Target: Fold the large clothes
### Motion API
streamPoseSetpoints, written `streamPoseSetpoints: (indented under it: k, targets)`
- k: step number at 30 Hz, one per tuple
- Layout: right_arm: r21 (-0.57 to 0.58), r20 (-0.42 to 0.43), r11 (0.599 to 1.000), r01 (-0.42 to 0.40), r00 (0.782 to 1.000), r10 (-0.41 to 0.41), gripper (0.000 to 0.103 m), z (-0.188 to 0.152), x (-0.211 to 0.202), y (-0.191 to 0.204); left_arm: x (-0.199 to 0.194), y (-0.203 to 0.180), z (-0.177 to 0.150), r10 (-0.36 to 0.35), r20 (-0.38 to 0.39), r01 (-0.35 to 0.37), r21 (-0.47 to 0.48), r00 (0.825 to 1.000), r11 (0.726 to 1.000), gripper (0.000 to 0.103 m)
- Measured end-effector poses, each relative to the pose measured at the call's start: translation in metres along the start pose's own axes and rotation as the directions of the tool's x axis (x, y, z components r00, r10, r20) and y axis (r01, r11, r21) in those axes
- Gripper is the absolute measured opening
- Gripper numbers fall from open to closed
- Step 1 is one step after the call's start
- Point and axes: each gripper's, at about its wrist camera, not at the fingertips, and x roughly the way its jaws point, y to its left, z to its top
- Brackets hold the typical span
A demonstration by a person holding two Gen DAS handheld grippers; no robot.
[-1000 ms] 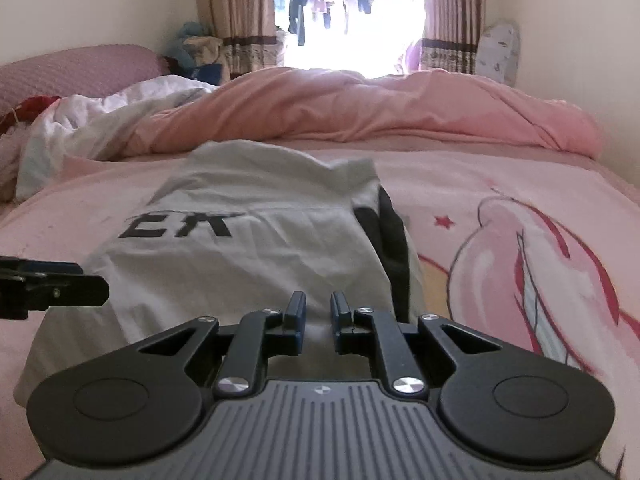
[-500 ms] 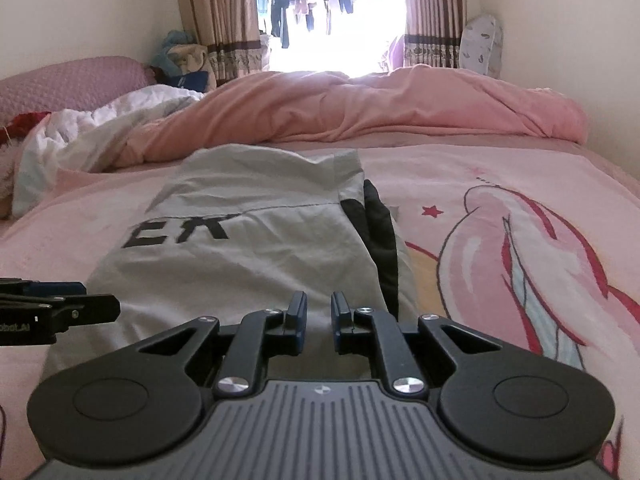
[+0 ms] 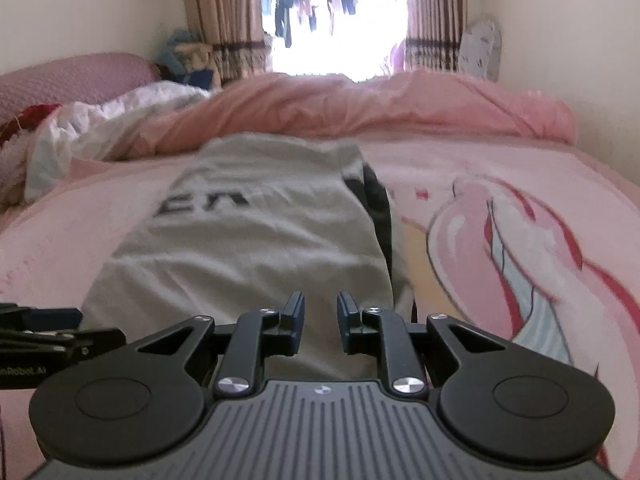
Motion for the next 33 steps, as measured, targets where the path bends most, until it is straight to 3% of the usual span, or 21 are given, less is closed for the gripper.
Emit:
streamPoseSetpoints:
  k: [10,13,18,22,26,33]
  targets:
    - [0.042,-0.033,0.999,-0.027,0.999,0.028,0.021,-0.011,0.015,-0.010,0.009,-0.004,-0.004,0.016,-0.009,-0.016,0.045,1.000,0.999,0.070]
    - [0.025,0.013,0.999,-0.027,1.000,0.026,0.022,0.002,0.007,-0.009,0.002,-0.001,0.013,-0.004,-0.011,0.004,0.010,1.000,1.000,0.069]
    - [0.010,0.089,1.000,-0.004,0.996,0.004,0.027,0.034,0.013,-0.006,0.000,0.000,0.054,0.001,0.087,-0.002,0.010,0.996,1.000,0.070]
    - [0.008,0.054,0.999,0.032,0.998,-0.032,0.027,0.041,0.038,-0.004,0.029,-0.001,0.068,0.017,0.050,-0.018,0.027,0.999,0.999,0.070]
    - [0.017,0.022,0.999,0.043,0.999,-0.043,0.027,0.033,0.056,-0.006,0.052,0.001,0.062,0.022,-0.004,-0.022,0.008,1.000,1.000,0.070]
    - [0.032,0.019,0.999,0.027,0.999,-0.028,0.027,0.027,0.059,-0.013,0.062,0.002,0.054,0.028,0.008,-0.028,0.032,1.000,0.999,0.076]
